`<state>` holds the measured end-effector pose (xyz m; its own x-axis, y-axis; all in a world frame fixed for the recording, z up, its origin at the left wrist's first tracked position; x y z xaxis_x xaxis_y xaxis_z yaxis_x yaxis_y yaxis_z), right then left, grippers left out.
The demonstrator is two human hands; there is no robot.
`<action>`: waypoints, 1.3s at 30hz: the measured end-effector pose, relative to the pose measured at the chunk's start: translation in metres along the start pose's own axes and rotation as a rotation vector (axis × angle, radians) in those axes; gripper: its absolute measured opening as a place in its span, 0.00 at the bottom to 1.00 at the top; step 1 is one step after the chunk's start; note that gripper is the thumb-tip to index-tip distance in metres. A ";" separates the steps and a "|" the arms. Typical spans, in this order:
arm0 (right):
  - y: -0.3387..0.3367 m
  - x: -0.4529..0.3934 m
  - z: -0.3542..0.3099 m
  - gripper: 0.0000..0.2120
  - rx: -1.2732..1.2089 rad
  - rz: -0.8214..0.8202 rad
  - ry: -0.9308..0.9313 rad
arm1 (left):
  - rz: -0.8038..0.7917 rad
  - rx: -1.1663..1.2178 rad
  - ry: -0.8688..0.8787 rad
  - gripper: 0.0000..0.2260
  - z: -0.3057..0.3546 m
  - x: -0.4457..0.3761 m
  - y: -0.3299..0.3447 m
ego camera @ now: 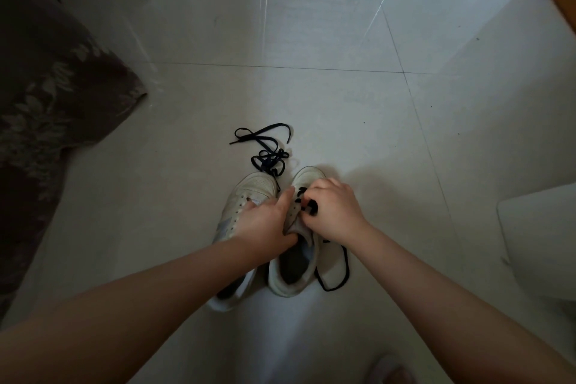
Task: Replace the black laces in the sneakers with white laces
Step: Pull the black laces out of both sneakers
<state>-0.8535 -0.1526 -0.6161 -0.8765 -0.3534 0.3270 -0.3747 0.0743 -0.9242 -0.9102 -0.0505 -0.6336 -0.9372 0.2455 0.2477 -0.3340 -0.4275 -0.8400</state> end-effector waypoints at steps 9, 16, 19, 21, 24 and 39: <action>0.010 0.003 0.013 0.11 -0.248 -0.066 0.272 | 0.035 -0.213 0.100 0.30 0.017 0.003 -0.007; 0.010 -0.004 0.009 0.10 -0.072 -0.174 0.277 | -0.010 -0.249 0.086 0.32 0.014 -0.003 -0.002; 0.009 -0.010 0.006 0.14 -0.138 -0.331 0.241 | -0.045 -0.233 0.060 0.29 0.010 -0.005 0.002; 0.006 -0.011 0.003 0.20 -0.161 -0.434 0.202 | -0.058 -0.224 0.055 0.23 0.008 -0.005 0.005; 0.003 -0.011 -0.001 0.20 -0.169 -0.516 0.203 | -0.084 -0.203 0.038 0.15 0.003 -0.004 0.008; 0.011 0.001 0.031 0.06 -0.414 -0.347 0.195 | 0.035 -0.096 0.246 0.16 0.018 -0.016 -0.019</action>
<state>-0.8493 -0.1815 -0.6316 -0.7060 -0.2463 0.6640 -0.7030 0.3574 -0.6148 -0.8906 -0.0623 -0.6129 -0.8914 0.4415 0.1024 -0.2796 -0.3577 -0.8910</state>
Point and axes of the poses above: each hand's wrist, its own x-axis away from the middle knuckle, its own y-axis out of the palm, z = x × y, the point moved 7 cm from there along -x, towards the middle knuckle, and after that the axes turned 10 degrees about y, right-handed, at the moved point
